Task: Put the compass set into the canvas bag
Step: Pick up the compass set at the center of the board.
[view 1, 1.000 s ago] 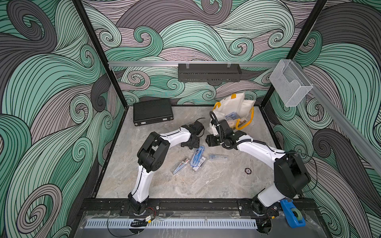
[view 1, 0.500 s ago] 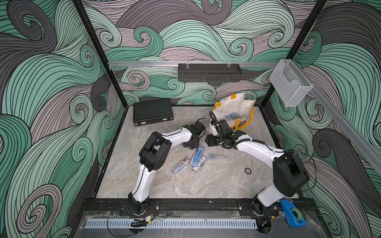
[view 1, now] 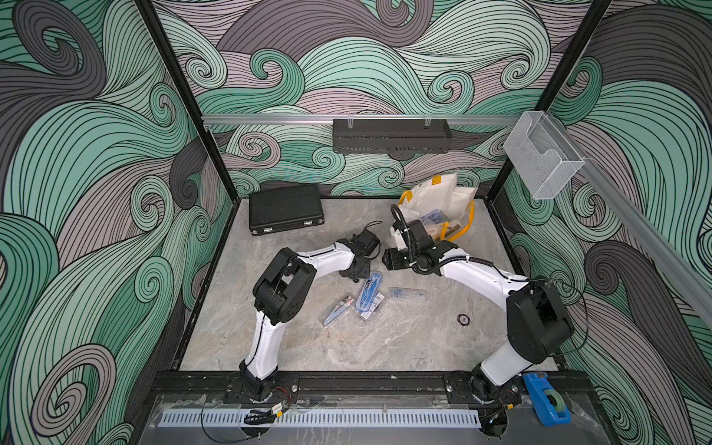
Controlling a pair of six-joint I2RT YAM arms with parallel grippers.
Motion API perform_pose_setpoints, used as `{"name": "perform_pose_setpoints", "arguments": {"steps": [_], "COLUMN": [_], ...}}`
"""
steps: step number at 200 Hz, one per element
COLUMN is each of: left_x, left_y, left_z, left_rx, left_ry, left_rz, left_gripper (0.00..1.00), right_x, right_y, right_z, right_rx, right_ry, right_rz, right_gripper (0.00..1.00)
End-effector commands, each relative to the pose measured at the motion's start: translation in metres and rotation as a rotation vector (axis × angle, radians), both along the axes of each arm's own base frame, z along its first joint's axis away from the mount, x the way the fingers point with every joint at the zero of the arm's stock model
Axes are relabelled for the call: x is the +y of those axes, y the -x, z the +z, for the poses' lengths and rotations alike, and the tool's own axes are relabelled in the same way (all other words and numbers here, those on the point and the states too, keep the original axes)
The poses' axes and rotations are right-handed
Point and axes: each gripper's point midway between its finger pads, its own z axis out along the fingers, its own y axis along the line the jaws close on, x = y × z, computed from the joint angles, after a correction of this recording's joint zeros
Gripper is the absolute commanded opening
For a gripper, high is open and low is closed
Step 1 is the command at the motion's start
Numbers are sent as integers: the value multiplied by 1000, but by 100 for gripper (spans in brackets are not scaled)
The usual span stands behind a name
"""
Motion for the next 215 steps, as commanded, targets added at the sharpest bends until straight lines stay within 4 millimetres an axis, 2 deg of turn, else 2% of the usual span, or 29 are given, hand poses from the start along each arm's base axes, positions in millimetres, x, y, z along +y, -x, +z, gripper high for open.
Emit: {"name": "perform_pose_setpoints", "arguments": {"steps": [1,60,130,156,215], "left_x": [-2,0,-31,-35,-49], "left_y": [-9,-11,6,13,23], "left_z": [29,63,105,120,133], "left_rx": [-94,-236,-390,-450,-458], "left_ry": [24,119,422,507,623], "left_rz": [-3,-9,-165,-197,-253], "left_gripper": [46,44,45,45,44], "right_x": [4,17,41,50,59], "right_y": [-6,-7,-12,-18,-30], "right_z": [5,15,41,49,55], "right_rx": [1,16,5,0,-9], "right_ry": [-33,-111,-223,-264,-304], "right_rz": [-5,28,93,104,85], "right_gripper": [62,62,64,67,67]}}
